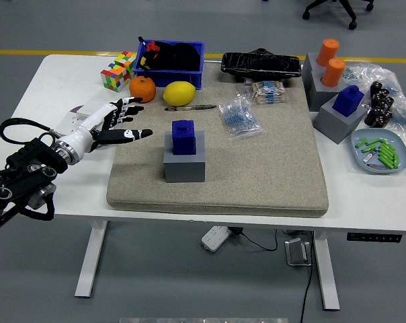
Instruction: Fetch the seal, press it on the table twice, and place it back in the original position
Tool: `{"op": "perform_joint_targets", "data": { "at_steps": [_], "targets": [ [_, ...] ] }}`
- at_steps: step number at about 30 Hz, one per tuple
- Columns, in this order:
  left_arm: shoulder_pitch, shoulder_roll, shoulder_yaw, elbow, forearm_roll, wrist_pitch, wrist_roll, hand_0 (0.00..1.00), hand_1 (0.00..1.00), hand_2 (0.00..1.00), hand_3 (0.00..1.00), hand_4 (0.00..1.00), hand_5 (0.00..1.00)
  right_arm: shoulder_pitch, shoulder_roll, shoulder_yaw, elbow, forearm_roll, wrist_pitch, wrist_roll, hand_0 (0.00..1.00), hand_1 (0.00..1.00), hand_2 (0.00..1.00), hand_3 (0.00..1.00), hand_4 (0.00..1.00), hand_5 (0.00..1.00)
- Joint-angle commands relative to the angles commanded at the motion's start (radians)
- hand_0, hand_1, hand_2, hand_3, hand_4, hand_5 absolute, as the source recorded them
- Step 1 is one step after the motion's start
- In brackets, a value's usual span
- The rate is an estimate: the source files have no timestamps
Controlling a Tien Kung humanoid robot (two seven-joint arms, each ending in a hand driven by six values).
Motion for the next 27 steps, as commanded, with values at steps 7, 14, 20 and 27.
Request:
{"op": "perform_joint_targets", "data": {
  "at_steps": [7,14,20,27],
  "targets": [
    [0.014,-0.026,-0.019,-0.007,0.015,0.042,-0.037,0.794,0.789,0.747,0.839,0.998,0.002,-0.003,0.002,-0.003,0.001,0.003,0.001,0.000,0.741,0.689,0.673,0.624,0.744,0.522],
    [0.026,-0.062,-0.032,0.000,0.010,0.079,-0.080,0.776,0.767,0.705,0.813,0.998,0.002,-0.005,0.007,-0.004,0.000,0.005,0.002,-0.001,0.742,0.689,0.673,0.624,0.743,0.523],
    [0.031,-0.091,-0.030,-0.003,0.008,0.092,-0.098,0.770,0.761,0.693,0.806,0.998,0.002,-0.003,0.007,-0.007,0.001,0.007,0.002,-0.001,0.744,0.689,0.673,0.625,0.744,0.522],
    [0.041,-0.112,-0.030,-0.010,0.003,0.090,-0.097,0.773,0.760,0.692,0.804,0.998,0.002,-0.004,0.009,-0.011,0.001,0.009,0.003,-0.001,0.744,0.689,0.672,0.625,0.744,0.521]
  ]
}}
